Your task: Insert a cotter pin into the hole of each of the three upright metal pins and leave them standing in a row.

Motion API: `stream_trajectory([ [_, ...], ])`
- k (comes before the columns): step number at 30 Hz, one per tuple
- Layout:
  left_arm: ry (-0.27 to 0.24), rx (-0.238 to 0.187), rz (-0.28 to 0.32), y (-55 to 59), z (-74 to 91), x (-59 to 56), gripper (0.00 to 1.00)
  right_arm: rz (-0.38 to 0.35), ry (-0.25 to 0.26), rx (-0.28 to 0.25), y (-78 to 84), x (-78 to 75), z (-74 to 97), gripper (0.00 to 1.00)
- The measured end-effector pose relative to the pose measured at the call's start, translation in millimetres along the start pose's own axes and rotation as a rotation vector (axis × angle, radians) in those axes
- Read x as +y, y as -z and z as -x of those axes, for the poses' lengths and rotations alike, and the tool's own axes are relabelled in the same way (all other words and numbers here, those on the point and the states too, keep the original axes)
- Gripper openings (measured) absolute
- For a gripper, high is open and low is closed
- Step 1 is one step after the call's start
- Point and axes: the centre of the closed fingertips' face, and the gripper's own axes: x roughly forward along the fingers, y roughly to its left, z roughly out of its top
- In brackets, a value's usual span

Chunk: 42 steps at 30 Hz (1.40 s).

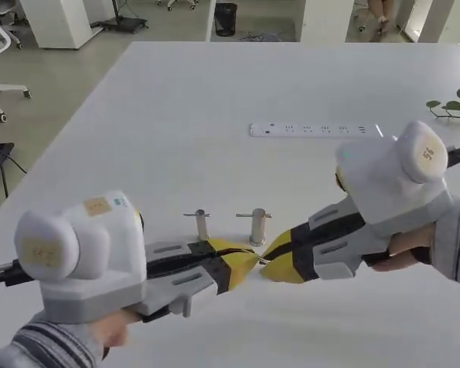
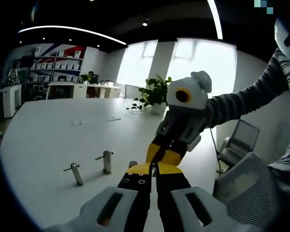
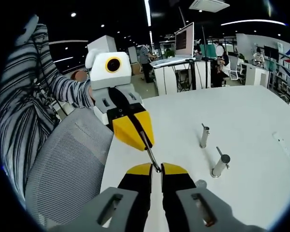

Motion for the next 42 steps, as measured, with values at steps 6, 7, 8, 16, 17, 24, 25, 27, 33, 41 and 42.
stream_trajectory([
  [6,-0.003,0.007,0.033,4.1,0.5,0.5,0.0,0.016,0.004,0.009,1.3,0.4,1.0,0.0],
  [7,-0.002,0.007,0.036,4.4,0.5,0.5,0.0,0.023,0.003,0.013,1.5,0.7,1.2,0.0],
  [8,-0.003,0.007,0.041,4.8,0.6,0.8,0.0,0.032,0.004,0.016,1.5,0.8,1.4,0.0],
  [16,0.005,-0.001,0.079,6.8,-0.2,0.0,0.0,0.12,-0.001,0.045,3.7,0.8,4.4,0.0],
  [17,0.006,0.003,0.079,7.6,-0.4,-0.5,0.0,0.135,-0.001,0.051,4.2,1.1,4.7,0.0],
  [24,-0.014,0.028,0.018,10.9,-4.5,-2.1,0.0,0.238,0.031,0.109,8.1,-4.4,6.9,0.0],
  [25,-0.018,0.034,0.009,11.8,-5.4,-1.7,0.0,0.258,0.039,0.123,9.4,-6.0,7.2,0.0],
  [27,-0.017,0.05,-0.005,14.1,-7.8,-2.0,0.0,0.298,0.04,0.158,13.5,-6.0,7.4,0.0],
  [33,-0.039,0.076,-0.028,17.8,-12.8,4.0,0.0,0.371,0.082,0.234,24.3,-14.3,9.0,0.0],
  [41,-0.086,0.077,-0.077,20.7,-19.5,11.5,0.12,0.366,0.137,0.327,49.9,-32.3,20.9,0.0],
  [42,-0.089,0.074,-0.078,21.0,-20.6,12.0,0.14,0.368,0.144,0.337,52.4,-34.3,22.3,0.0],
])
